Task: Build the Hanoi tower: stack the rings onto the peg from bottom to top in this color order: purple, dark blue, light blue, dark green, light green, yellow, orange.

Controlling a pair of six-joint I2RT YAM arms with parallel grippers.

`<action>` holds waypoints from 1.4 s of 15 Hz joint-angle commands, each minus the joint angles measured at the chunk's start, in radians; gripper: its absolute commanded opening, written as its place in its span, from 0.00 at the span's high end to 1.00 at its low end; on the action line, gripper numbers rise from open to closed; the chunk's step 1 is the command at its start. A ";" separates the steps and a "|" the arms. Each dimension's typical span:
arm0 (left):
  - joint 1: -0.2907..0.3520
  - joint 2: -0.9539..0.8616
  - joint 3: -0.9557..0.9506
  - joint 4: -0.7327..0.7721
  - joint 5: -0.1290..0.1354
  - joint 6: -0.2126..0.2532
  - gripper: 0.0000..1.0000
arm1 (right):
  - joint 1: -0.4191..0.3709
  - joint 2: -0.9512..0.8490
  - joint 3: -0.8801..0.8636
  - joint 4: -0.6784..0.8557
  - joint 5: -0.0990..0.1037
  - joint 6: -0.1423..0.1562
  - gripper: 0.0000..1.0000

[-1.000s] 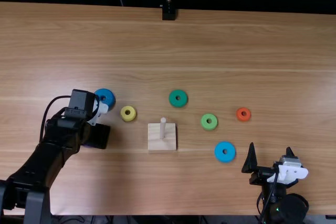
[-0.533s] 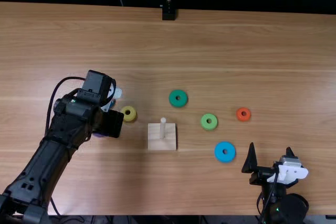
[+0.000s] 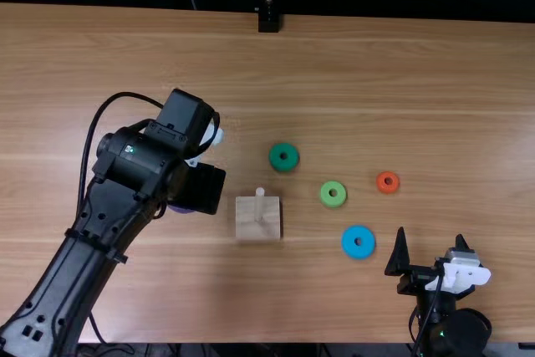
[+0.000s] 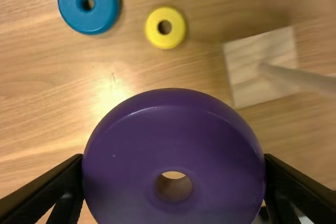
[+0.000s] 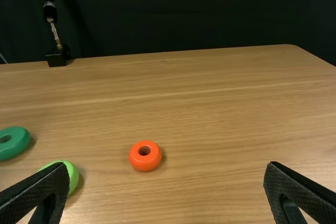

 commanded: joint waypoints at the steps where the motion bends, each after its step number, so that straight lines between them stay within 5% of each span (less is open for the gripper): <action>1: -0.030 0.039 0.067 -0.011 -0.003 -0.088 1.00 | -0.006 -0.012 -0.033 -0.010 0.001 0.004 0.00; 21: -0.242 0.252 0.348 -0.071 -0.008 -0.169 1.00 | -0.006 -0.012 -0.033 -0.010 0.001 0.004 0.00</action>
